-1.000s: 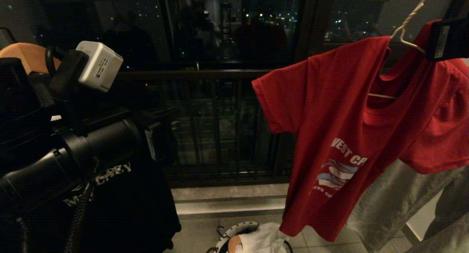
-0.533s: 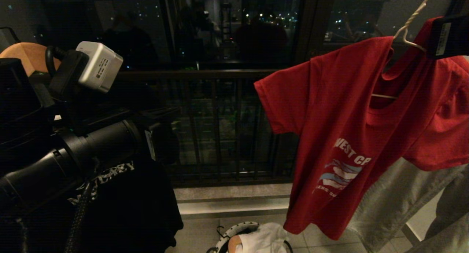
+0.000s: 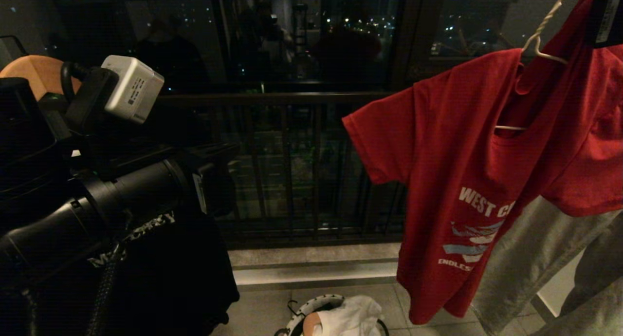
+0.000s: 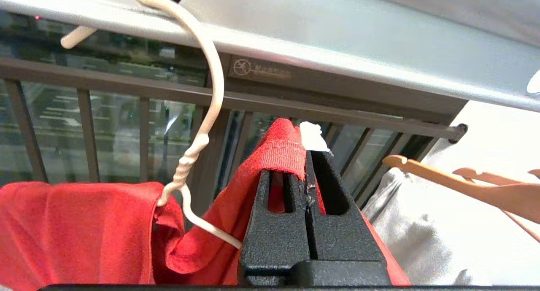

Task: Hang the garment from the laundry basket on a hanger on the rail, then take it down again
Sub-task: Take the clothes off the clothes rack

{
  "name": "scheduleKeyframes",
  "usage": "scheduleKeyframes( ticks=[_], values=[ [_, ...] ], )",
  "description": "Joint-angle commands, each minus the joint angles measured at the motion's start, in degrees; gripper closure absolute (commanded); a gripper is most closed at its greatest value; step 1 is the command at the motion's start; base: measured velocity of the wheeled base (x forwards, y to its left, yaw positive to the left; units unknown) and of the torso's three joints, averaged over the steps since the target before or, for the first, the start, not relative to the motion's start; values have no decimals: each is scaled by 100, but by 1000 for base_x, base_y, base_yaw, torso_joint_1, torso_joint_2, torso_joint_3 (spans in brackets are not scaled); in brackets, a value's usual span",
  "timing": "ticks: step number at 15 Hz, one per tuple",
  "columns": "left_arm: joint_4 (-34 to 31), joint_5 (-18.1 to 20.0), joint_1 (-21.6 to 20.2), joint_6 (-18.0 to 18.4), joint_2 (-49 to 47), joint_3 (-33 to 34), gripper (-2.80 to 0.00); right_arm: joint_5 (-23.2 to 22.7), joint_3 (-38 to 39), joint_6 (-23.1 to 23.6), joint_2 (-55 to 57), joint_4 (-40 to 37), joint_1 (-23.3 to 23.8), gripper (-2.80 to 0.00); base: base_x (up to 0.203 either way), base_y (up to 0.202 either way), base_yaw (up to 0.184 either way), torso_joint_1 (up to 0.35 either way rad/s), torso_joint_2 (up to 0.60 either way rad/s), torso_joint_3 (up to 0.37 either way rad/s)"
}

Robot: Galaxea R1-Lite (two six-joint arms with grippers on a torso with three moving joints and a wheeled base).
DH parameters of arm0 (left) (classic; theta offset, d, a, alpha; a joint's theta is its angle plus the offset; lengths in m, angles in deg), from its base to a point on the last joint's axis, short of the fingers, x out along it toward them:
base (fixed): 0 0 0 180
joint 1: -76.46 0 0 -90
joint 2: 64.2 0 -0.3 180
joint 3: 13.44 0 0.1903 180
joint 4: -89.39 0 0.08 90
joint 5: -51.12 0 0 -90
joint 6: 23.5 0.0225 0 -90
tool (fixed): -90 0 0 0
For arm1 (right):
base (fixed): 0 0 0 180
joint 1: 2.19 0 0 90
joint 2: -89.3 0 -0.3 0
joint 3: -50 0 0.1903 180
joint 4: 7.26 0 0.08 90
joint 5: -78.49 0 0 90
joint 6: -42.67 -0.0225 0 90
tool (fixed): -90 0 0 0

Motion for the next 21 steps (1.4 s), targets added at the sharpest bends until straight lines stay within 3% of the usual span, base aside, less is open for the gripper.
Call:
scheduleKeyframes(
  ticks=[1,9,10,21],
  values=[
    [19,-5,-1,5,3,1,0,17,89,9,19,-7,-10,0,0,0,0,0,0,0],
    [19,-5,-10,0,12,1,0,25,346,47,-1,-16,-186,0,0,0,0,0,0,0],
    [19,-5,-4,0,12,1,0,17,355,51,-4,-16,-207,-280,0,0,0,0,0,0],
    [19,-5,-1,9,12,1,0,25,912,56,-300,-9,-283,-280,0,0,0,0,0,0]
  ],
)
